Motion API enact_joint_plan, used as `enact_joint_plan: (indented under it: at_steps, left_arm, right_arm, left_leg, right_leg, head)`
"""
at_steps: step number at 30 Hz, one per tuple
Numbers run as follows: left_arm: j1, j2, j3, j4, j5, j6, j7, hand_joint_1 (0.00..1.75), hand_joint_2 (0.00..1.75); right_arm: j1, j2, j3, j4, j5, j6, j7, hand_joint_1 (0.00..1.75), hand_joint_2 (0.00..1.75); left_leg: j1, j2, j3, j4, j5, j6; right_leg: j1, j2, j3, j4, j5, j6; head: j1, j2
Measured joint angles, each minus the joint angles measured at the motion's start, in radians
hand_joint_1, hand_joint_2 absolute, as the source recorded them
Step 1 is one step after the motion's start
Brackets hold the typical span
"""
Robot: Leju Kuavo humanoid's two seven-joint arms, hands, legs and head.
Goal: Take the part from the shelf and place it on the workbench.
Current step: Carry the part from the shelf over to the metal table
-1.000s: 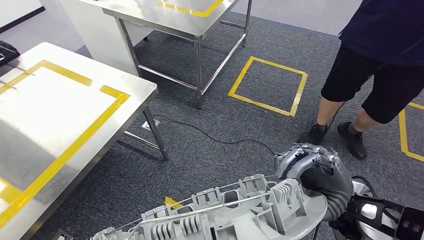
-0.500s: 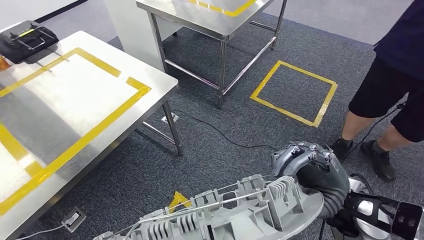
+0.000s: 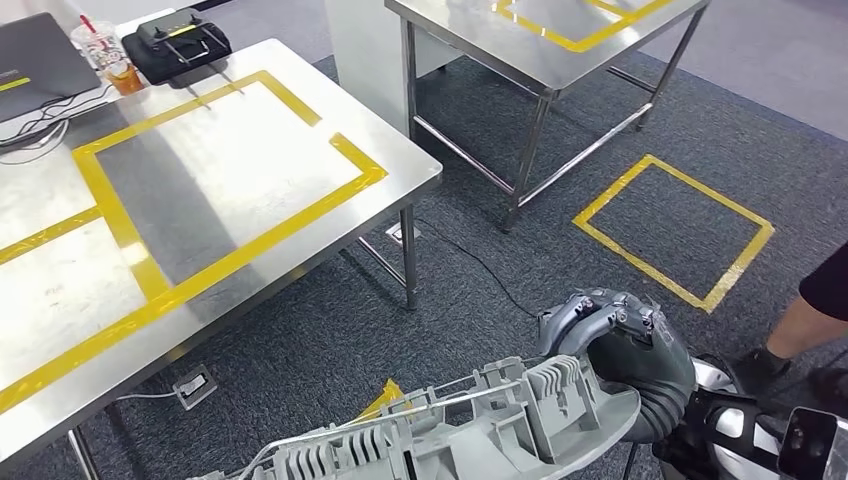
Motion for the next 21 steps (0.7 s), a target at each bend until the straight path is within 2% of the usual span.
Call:
enact_joint_plan:
  at_steps: [1, 2, 4, 5, 6, 8, 9, 10, 11, 12, 13, 15, 16, 17, 19, 20, 21]
  left_arm:
    - [0.001, 0.0, 0.0, 0.0, -0.001, 0.0, 0.0, 0.0, 0.0]
    - [0.003, 0.0, 0.0, 0.0, -0.003, 0.0, -0.001, 0.0, 0.0]
    - [0.008, -0.001, 0.001, 0.0, -0.005, 0.0, -0.001, 0.0, 0.0]
    - [0.01, -0.001, 0.001, 0.0, -0.005, 0.0, -0.002, 0.0, 0.0]
    - [0.01, -0.001, 0.001, 0.0, -0.006, 0.0, -0.004, 0.0, 0.0]
    - [0.006, -0.001, 0.0, 0.001, -0.006, 0.003, -0.007, 0.0, 0.0]
    - [0.004, -0.001, 0.0, 0.003, -0.007, 0.004, -0.009, 0.0, 0.0]
    - [0.002, -0.001, 0.0, 0.005, -0.008, 0.005, -0.009, 0.0, 0.0]
    - [0.002, -0.002, 0.0, 0.007, -0.009, 0.006, -0.01, 0.0, 0.0]
    - [0.003, -0.002, 0.0, 0.009, -0.01, 0.007, -0.01, 0.0, 0.0]
    - [0.003, -0.002, 0.0, 0.011, -0.011, 0.008, -0.011, 0.0, 0.0]
    - [0.002, 0.0, 0.0, 0.012, -0.014, 0.008, -0.014, 0.0, 0.0]
    - [0.001, 0.001, -0.001, 0.012, -0.015, 0.007, -0.015, 0.0, 0.0]
    - [0.001, 0.002, -0.001, 0.012, -0.016, 0.006, -0.017, 0.0, 0.0]
    - [0.002, 0.004, -0.001, 0.012, -0.018, 0.003, -0.019, 0.0, 0.0]
    - [0.004, 0.004, -0.001, 0.012, -0.018, 0.002, -0.02, 0.0, 0.0]
    - [0.004, 0.004, 0.0, 0.012, -0.019, 0.001, -0.021, 0.0, 0.0]
  right_arm:
    - [0.001, 0.001, 0.0, -0.001, 0.0, 0.0, 0.0, 1.75, 1.75]
    - [0.002, 0.002, 0.0, -0.002, 0.001, 0.002, 0.001, 1.75, 1.75]
    - [0.004, 0.004, -0.001, -0.004, 0.002, 0.005, 0.002, 1.75, 1.75]
    - [0.004, 0.005, -0.001, -0.004, 0.003, 0.008, 0.002, 1.75, 1.75]
    - [0.005, 0.006, 0.0, -0.005, 0.004, 0.009, 0.002, 1.75, 1.75]
    - [0.006, 0.008, 0.0, -0.007, 0.004, 0.012, 0.003, 1.75, 1.75]
    - [0.007, 0.008, 0.0, -0.007, 0.005, 0.013, 0.003, 1.75, 1.75]
    - [0.008, 0.008, 0.0, -0.007, 0.006, 0.014, 0.003, 1.75, 1.75]
    - [0.009, 0.008, 0.0, -0.007, 0.007, 0.015, 0.004, 1.75, 1.75]
    - [0.009, 0.008, 0.0, -0.007, 0.007, 0.015, 0.005, 1.75, 1.75]
    - [0.009, 0.008, 0.0, -0.007, 0.007, 0.015, 0.005, 1.75, 1.75]
    - [0.009, 0.008, 0.0, -0.008, 0.007, 0.015, 0.005, 1.75, 1.75]
    - [0.009, 0.007, 0.0, -0.009, 0.007, 0.015, 0.006, 1.75, 1.75]
    - [0.009, 0.006, 0.0, -0.009, 0.007, 0.015, 0.006, 1.75, 1.75]
    - [0.009, 0.005, 0.0, -0.012, 0.007, 0.013, 0.006, 1.75, 1.75]
    - [0.009, 0.004, 0.0, -0.015, 0.007, 0.011, 0.007, 1.75, 1.75]
    - [0.009, 0.003, 0.0, -0.018, 0.006, 0.009, 0.008, 1.75, 1.75]
  left_leg:
    - [0.0, -0.011, -0.005, 0.006, -0.003, -0.007]
    - [0.0, -0.02, -0.01, 0.009, -0.004, -0.013]
    - [0.003, -0.032, -0.02, 0.01, -0.004, -0.02]
    - [0.003, -0.018, -0.025, 0.019, -0.01, -0.024]
    - [0.002, 0.009, -0.038, 0.045, -0.025, -0.028]
    - [0.001, 0.08, -0.093, 0.155, -0.078, -0.035]
    - [0.002, 0.1, -0.131, 0.225, -0.106, -0.036]
    - [0.002, 0.108, -0.161, 0.28, -0.123, -0.036]
    - [0.002, 0.112, -0.177, 0.304, -0.122, -0.034]
    - [0.001, 0.114, -0.171, 0.287, -0.103, -0.03]
    - [-0.002, 0.121, -0.144, 0.235, -0.072, -0.022]
    - [-0.018, 0.173, -0.072, 0.099, -0.02, 0.004]
    - [-0.027, 0.196, -0.049, 0.055, -0.01, 0.014]
    - [-0.034, 0.21, -0.039, 0.034, -0.01, 0.021]
    - [-0.037, 0.188, -0.036, 0.024, -0.008, 0.025]
    - [-0.034, 0.173, -0.028, 0.014, -0.002, 0.026]
    - [-0.029, 0.159, -0.02, 0.003, 0.005, 0.028]
  right_leg:
    - [-0.001, 0.012, 0.015, -0.032, 0.011, -0.004]
    - [0.002, 0.016, 0.018, -0.039, 0.013, -0.014]
    - [0.004, -0.001, 0.02, -0.039, 0.013, -0.029]
    - [0.004, -0.011, 0.022, -0.039, 0.012, -0.037]
    - [0.003, -0.021, 0.025, -0.041, 0.01, -0.043]
    - [0.008, -0.044, 0.031, -0.042, 0.004, -0.055]
    - [0.012, -0.057, 0.032, -0.042, 0.002, -0.058]
    - [0.016, -0.07, 0.032, -0.041, 0.0, -0.061]
    - [0.02, -0.083, 0.033, -0.041, -0.002, -0.063]
    - [0.025, -0.096, 0.035, -0.041, -0.004, -0.066]
    - [0.029, -0.109, 0.038, -0.042, -0.006, -0.068]
    - [0.039, -0.132, 0.045, -0.042, -0.012, -0.069]
    - [0.041, -0.143, 0.047, -0.042, -0.015, -0.067]
    - [0.042, -0.155, 0.049, -0.042, -0.018, -0.064]
    - [0.043, -0.18, 0.053, -0.045, -0.022, -0.056]
    - [0.043, -0.176, 0.054, -0.043, -0.026, -0.053]
    - [0.042, -0.155, 0.05, -0.027, -0.036, -0.051]
  head:
    - [0.001, 0.0]
    - [0.002, 0.0]
    - [0.003, 0.0]
    - [0.001, 0.0]
    - [-0.001, 0.0]
    - [-0.007, 0.0]
    - [-0.009, 0.0]
    - [-0.009, 0.0]
    - [-0.009, 0.0]
    - [-0.009, 0.0]
    - [-0.009, 0.0]
    - [-0.008, 0.0]
    - [-0.007, 0.0]
    - [-0.007, 0.0]
    - [-0.007, 0.0]
    - [-0.006, 0.0]
    - [-0.006, 0.0]
